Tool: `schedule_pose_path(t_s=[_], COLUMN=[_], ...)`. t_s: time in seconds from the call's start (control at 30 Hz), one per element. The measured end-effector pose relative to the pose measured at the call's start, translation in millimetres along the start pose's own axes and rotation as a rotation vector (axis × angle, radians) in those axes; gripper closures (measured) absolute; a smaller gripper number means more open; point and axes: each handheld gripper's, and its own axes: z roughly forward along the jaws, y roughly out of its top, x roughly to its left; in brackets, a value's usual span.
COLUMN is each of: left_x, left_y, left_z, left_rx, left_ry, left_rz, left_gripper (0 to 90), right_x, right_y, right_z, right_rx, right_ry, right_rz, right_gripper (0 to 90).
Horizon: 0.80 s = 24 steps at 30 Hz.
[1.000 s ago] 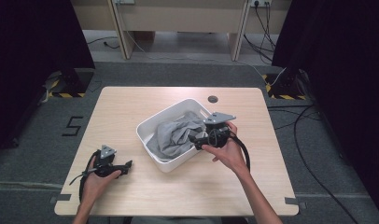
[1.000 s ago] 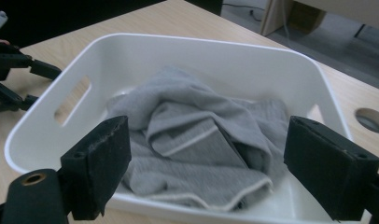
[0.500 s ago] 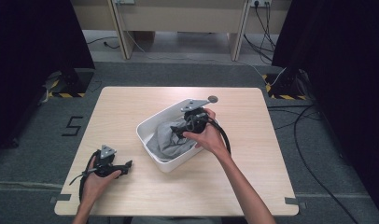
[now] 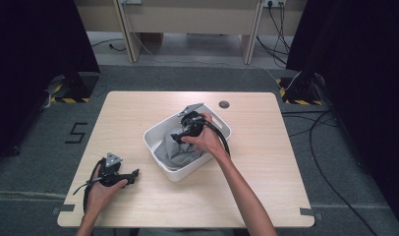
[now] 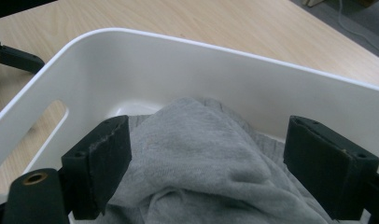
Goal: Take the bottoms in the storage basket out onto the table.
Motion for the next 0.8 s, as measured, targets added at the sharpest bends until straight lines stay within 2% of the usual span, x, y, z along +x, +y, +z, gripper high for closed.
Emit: schedule_pose_path(t_s=[0.13,0.33,0.47,0.67,0.7,0.8], left_x=[0.0,0.0,0.0,0.0,0.0,0.2], left_y=[0.0,0.0,0.0,0.0,0.0,0.0], left_z=[0.0,0.0,0.0,0.0,0.0,-0.1], left_rx=[0.0,0.0,0.0,0.0,0.0,0.0], left_ry=[0.0,0.0,0.0,0.0,0.0,-0.002], left_rz=[0.0,0.0,0.0,0.0,0.0,0.002], left_gripper=[12.9,12.9,12.9,12.9,12.9,12.9], right_x=[0.2,2.0,-0.6,-3.0,-4.9,-6.4], right_y=[-0.8,0.4,-1.0,-4.6,-5.7,-9.2], right_z=[11.5,18.7,27.0,36.7,38.7,43.5], right_rx=[0.024,0.043,0.061,0.097,0.102,0.121], right_ry=[0.002,-0.008,-0.002,0.022,0.032,0.032], right_rz=[-0.011,-0.032,-0.054,-0.055,-0.07,-0.062], right_gripper=[15.8,15.6,15.6,15.5,15.5,15.3])
